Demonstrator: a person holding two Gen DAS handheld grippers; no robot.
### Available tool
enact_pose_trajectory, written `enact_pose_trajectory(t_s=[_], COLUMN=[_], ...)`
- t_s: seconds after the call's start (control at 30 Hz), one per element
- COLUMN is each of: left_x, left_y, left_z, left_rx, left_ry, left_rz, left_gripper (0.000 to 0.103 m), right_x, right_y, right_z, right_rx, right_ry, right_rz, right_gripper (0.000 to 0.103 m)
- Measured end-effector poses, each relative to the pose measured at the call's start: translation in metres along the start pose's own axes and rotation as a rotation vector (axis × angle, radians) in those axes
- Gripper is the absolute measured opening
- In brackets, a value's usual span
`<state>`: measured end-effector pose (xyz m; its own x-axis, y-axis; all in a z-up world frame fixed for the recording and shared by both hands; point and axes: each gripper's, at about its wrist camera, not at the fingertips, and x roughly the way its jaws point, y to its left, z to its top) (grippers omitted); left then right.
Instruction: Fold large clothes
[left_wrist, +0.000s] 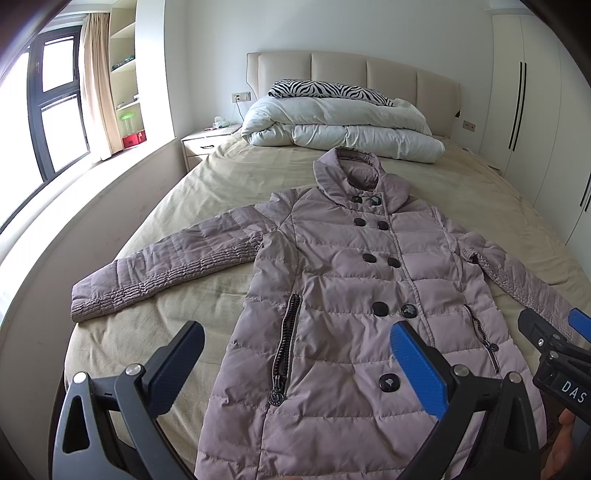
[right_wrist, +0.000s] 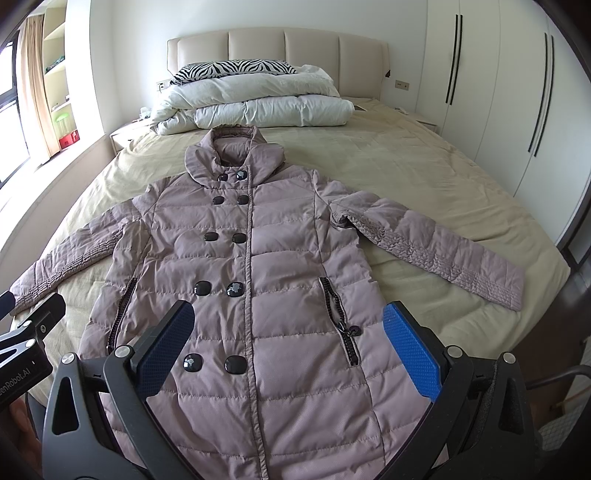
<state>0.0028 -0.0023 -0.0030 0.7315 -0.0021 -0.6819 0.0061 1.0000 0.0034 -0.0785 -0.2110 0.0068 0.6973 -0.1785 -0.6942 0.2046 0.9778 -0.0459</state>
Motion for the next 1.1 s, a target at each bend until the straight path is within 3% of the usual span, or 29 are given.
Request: enact_pose_trajectory(t_s=[0.6,0.77,0.87,0.97,1.03,1.1], left_x=[0.001,0.013,0.031,0.047,0.052,0.052], left_y=[0.0,0.001,0.001,0.006,0.007,0.006], left_z=[0.0,-0.014,-0.021,-0.025,-0.026,-0.024], left_rx=[-0.006,-0.019,-0.047,-0.107,-0.147,-0.172], left_ry=[0.005,0.023,0.086,0.14,0.142,0.095], left_rz=[-0.009,-0.034,-0.108,-0.2,-0.253,-0.307], left_gripper=[0.103,0.103,0.103,0.103,0.103,0.103], right_x=[0.002,0.011,0.018,0.036,0.052,0.062], right_y=[0.001,-0.009,-0.043,-0.108,-0.167,-0.23], right_z=[0.001,-0.008,-0.014,-0.008,-0.015,-0.027], right_rx=[0.003,0.035,0.125,0.266,0.391,0.531], right_ry=[0.005,0.001,-0.012,0.004,0.018,-0.016], right_rz=[-0.002,0.021,0.09,0.14,0.156,0.177], right_gripper=[0.103,0.103,0.103,0.103,0.103,0.103])
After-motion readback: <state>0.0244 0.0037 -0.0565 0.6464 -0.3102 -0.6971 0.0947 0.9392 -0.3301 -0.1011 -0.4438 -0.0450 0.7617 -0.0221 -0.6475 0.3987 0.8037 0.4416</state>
